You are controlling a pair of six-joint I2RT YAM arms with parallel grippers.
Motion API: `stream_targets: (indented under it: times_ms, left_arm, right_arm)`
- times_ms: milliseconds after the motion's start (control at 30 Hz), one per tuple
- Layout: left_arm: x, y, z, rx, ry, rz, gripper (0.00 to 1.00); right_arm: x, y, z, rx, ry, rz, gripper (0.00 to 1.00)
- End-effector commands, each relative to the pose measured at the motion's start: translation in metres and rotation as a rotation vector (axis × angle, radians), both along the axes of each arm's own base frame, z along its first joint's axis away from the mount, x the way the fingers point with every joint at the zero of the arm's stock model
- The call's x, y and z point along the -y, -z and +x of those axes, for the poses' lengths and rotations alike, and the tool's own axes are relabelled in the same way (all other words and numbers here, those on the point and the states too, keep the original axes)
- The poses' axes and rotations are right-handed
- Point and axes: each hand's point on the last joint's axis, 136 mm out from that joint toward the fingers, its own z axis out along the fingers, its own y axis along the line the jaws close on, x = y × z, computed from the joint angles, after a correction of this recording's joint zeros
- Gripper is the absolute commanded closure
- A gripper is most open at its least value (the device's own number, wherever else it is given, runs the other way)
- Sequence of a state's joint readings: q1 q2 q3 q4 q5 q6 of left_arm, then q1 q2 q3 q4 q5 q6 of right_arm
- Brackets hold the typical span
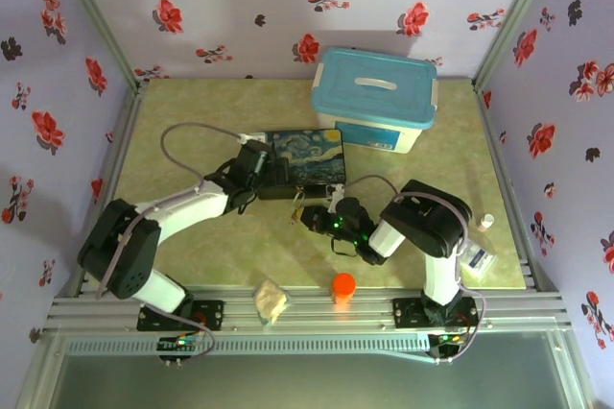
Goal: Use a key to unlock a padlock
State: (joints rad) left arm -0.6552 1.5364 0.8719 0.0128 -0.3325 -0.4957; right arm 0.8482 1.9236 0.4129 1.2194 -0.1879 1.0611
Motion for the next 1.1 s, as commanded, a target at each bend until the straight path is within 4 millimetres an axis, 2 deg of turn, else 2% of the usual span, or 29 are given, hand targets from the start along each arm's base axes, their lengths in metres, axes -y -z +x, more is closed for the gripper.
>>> stream_targets:
  times_ms: [0,233,433,567,700,800,933,1067]
  left_arm:
    - [-0.013,0.014,0.004,-0.03,-0.019,0.115,0.07]
    - [-0.021,0.036,-0.006,-0.073,-0.026,0.142,0.09]
    - [-0.033,0.057,-0.017,-0.105,-0.044,0.189,0.11]
    - [-0.037,0.069,-0.022,-0.117,-0.053,0.19,0.13]
    - [-0.038,0.076,-0.025,-0.122,-0.043,0.204,0.15]
    - [-0.041,0.078,-0.024,-0.122,-0.048,0.217,0.16]
    - [-0.042,0.083,-0.026,-0.121,-0.045,0.22,0.16]
    - [-0.043,0.087,-0.028,-0.125,-0.046,0.223,0.16]
  right_arm:
    - [0.019,0.027,-0.003,-0.117,0.087,-0.014,0.99]
    - [0.014,0.017,0.006,-0.08,0.111,0.048,1.0]
    - [0.036,0.02,0.012,-0.088,0.212,0.02,1.0]
    - [0.04,0.025,0.018,-0.16,0.294,0.09,1.0]
    - [0.042,0.017,0.02,-0.127,0.338,0.095,1.0]
    - [0.057,0.019,0.022,-0.144,0.408,0.099,1.0]
    - [0.053,0.02,0.023,-0.164,0.409,0.117,1.0]
    - [0.049,0.004,0.024,-0.126,0.392,0.14,1.0]
